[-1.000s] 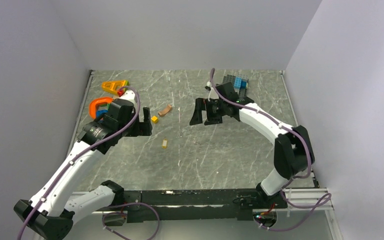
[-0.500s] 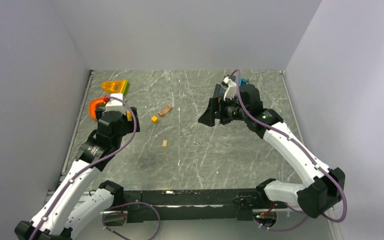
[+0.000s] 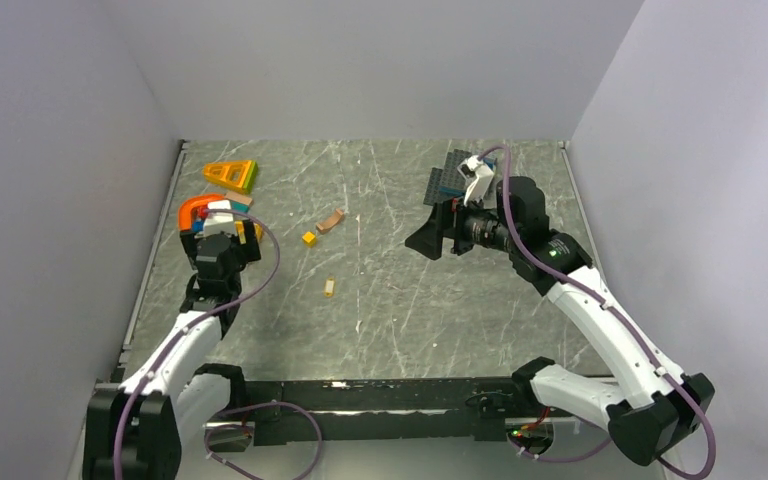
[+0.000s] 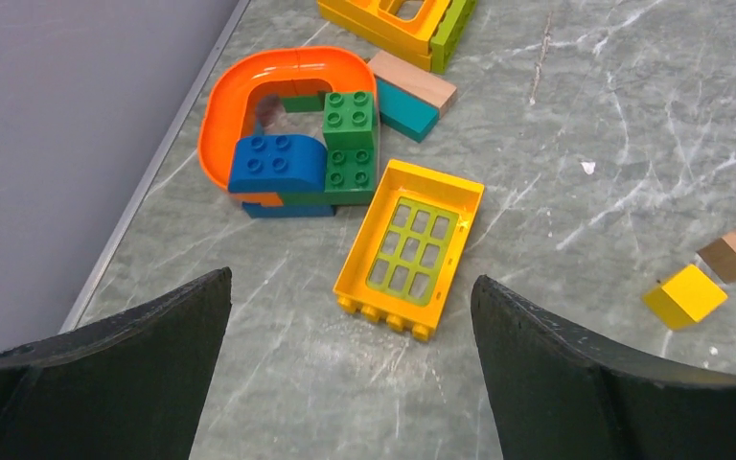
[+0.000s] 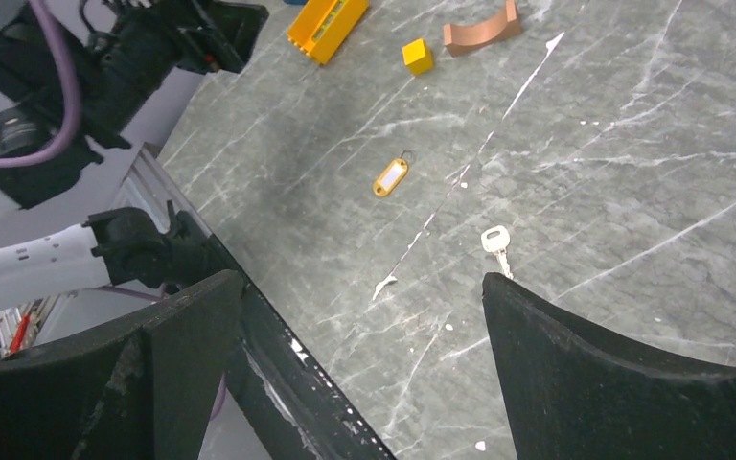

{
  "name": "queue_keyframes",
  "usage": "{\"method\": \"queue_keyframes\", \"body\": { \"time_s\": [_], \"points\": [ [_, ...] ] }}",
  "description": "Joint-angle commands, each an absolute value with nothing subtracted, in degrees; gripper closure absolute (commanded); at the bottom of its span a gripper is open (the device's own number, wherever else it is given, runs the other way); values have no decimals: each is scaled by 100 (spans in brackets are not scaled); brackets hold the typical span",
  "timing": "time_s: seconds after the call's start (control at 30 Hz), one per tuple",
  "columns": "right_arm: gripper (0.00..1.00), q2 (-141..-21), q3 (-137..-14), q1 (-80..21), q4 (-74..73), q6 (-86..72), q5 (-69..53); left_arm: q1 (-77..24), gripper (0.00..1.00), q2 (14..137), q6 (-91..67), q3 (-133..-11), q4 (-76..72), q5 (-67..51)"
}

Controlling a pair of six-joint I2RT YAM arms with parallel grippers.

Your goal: Remove the keys from the keyring

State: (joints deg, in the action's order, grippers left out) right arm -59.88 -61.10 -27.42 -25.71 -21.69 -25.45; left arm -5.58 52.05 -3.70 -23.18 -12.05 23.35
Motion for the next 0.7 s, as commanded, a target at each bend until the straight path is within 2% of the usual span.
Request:
{"method": "queue_keyframes", "body": {
  "time_s": [0.0,0.17,0.27,0.4,0.57,0.67],
  "points": [
    [0,-5828,-6542,-2733,-2784,-2151,-2543,-434,0,5811,350,-2055,-3401,2039],
    [0,-5708,-6706,-2732,-2959,-2186,-2544,-317,1,6363,313,-1755,-4415,1678],
    [0,-5607,-6767,-2728,-3087,-2189,-2527,-142,1,6591,339,-1914,-4137,1297],
    [0,-5456,-6687,-2729,-3144,-2259,-2399,-45,1,7028,351,-1156,-5725,1058],
    [0,-5449,-6785,-2731,-3175,-2241,-2395,-47,3,7761,554,-1250,-6248,765],
    [0,-5540,-6841,-2726,-3107,-2277,-2455,-42,1,7682,464,-1282,-5974,804]
  ]
}}
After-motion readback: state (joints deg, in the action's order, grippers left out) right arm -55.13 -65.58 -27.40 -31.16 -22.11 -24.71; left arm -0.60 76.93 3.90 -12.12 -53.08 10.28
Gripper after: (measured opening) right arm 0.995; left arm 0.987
